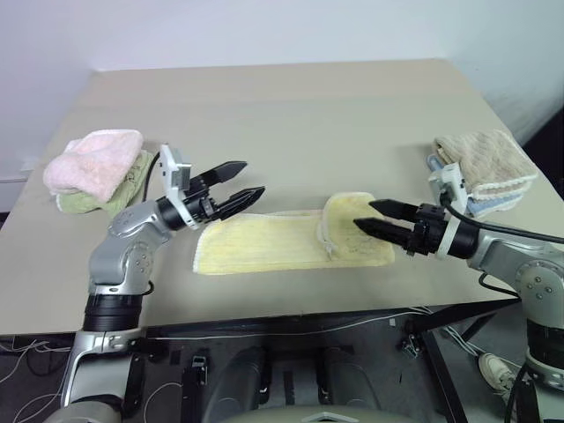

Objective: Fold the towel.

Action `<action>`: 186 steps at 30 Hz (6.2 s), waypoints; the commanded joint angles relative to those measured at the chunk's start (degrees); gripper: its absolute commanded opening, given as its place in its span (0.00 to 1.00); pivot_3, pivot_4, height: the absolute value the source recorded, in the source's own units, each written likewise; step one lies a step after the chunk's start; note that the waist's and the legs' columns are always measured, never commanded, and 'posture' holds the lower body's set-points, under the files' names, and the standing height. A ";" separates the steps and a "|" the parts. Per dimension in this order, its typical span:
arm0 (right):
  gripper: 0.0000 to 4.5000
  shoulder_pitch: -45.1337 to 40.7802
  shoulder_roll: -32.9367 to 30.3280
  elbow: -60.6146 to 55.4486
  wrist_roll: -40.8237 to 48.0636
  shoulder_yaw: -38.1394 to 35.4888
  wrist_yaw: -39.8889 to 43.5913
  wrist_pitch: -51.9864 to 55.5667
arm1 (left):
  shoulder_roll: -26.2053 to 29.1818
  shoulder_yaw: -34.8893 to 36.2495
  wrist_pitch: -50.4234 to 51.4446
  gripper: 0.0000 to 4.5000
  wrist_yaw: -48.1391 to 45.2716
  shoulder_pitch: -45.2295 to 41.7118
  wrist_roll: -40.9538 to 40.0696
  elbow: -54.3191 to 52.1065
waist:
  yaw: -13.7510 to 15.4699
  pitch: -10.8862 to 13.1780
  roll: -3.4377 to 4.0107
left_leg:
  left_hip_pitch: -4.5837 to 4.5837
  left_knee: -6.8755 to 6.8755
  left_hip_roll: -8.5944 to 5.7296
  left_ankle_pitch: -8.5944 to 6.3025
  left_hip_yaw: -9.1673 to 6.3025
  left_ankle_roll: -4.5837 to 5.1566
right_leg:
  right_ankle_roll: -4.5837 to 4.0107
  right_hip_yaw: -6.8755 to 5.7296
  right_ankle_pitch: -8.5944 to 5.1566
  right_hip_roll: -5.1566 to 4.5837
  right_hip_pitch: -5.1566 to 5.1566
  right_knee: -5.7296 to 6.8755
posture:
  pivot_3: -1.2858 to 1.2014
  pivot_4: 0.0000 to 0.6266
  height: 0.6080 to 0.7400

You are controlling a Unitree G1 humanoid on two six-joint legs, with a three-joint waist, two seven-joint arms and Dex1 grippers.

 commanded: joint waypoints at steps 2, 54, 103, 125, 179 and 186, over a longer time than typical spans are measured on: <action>0.46 -1.74 3.82 3.62 -3.43 0.27 -2.62 -6.64 | -2.90 -4.72 -2.97 0.49 -0.89 -4.83 4.79 5.69 | 0.02 0.00 0.00 | 0.00 0.03 -0.04 0.02 0.00 0.00 | 0.01 0.00 0.01 0.00 0.01 0.02 | 0.52 0.24 1.00; 0.64 -5.98 15.11 14.05 -14.95 9.31 -0.47 -17.47 | -14.39 -2.51 -2.23 0.35 10.85 -8.65 13.64 8.50 | -1.47 -0.12 0.03 | 0.79 -0.04 -0.11 0.03 -0.05 -0.06 | 0.21 0.10 0.11 0.06 0.58 0.24 | 0.52 0.24 1.00; 1.00 -14.06 9.29 19.81 -24.80 18.34 11.45 -27.71 | 26.60 17.10 44.50 1.00 78.77 32.46 -77.58 -16.79 | -1.47 0.02 -0.14 | 0.97 -0.46 -0.09 0.00 -0.06 -0.32 | -0.28 0.21 -0.13 0.01 0.35 0.13 | 0.52 0.24 1.00; 1.00 -14.74 10.23 20.67 -25.60 17.43 7.30 -29.13 | 18.84 12.23 45.29 0.40 83.51 26.82 -77.58 -12.58 | -0.11 -0.10 0.12 | 1.10 -0.60 -0.18 0.01 -0.05 -0.32 | -0.30 0.22 -0.14 -0.06 0.49 -0.03 | 0.52 0.24 1.00; 1.00 -4.89 3.10 10.36 -18.98 1.02 -1.69 -23.13 | -0.54 -18.84 57.85 0.01 39.01 -25.11 -32.71 5.14 | -0.11 0.04 -0.05 | 0.72 -0.45 -0.21 0.04 -0.06 -0.29 | -0.12 0.21 -0.08 -0.01 0.44 -0.03 | 0.52 0.24 1.00; 1.00 -1.92 2.67 7.28 -17.92 -0.67 -4.29 -22.30 | -6.42 -21.86 57.73 0.01 31.58 -27.04 -24.02 5.81 | 0.03 0.04 -0.06 | 0.71 -0.45 -0.19 0.04 -0.06 -0.29 | -0.11 0.20 -0.09 -0.01 0.44 -0.02 | 0.52 0.24 1.00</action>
